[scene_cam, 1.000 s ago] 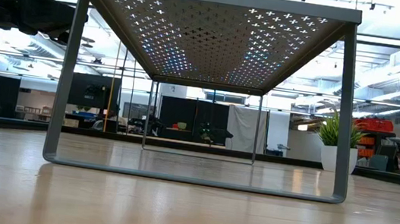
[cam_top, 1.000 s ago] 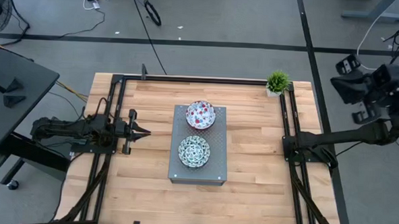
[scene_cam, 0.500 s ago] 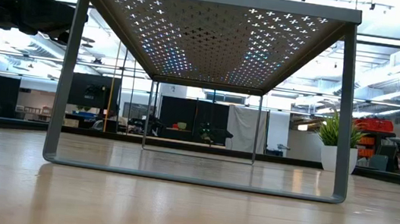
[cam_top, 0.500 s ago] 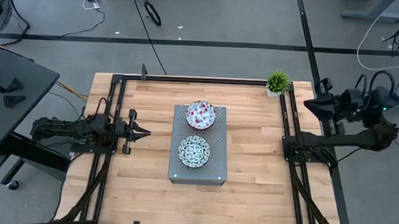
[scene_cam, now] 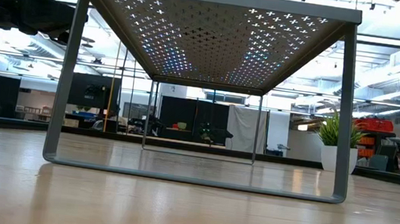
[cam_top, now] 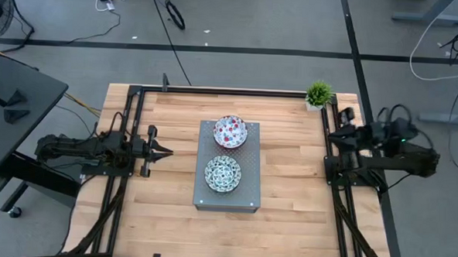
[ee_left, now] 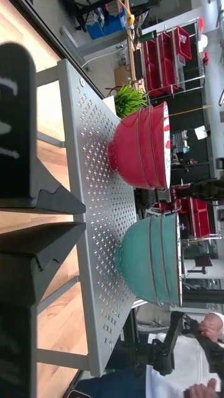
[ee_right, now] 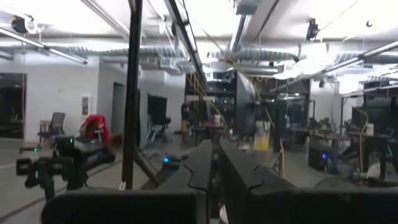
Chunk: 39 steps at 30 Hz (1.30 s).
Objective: Pick & Place Mini bowls
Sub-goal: Return to Home Position
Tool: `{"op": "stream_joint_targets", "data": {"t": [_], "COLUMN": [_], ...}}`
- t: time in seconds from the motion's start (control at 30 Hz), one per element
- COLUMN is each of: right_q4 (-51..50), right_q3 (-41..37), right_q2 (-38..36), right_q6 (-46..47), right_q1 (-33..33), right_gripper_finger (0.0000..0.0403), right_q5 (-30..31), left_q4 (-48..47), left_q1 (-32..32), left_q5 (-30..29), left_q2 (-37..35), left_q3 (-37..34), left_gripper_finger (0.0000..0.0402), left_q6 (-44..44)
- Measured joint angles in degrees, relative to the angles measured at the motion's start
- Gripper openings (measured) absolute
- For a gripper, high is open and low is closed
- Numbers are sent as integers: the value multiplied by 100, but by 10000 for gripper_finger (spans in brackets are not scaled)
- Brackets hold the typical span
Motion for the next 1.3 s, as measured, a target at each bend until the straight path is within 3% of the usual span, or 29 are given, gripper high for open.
{"op": "stream_joint_targets", "data": {"t": [0.47,1.3], "right_q4": [469,1060], "right_q3": [-1567,-2842], "right_q2": [-608,-855], "right_q6": [58,201], "right_q1": [0,0], "right_gripper_finger": [29,29], "right_q5": [123,217], "left_q4": [2,1], "left_q1": [0,0], "left_q5": [-2,-2], "left_q2": [0,0], "left_q3": [0,0], "left_gripper_finger": [37,37], "left_q6": [-2,0]}}
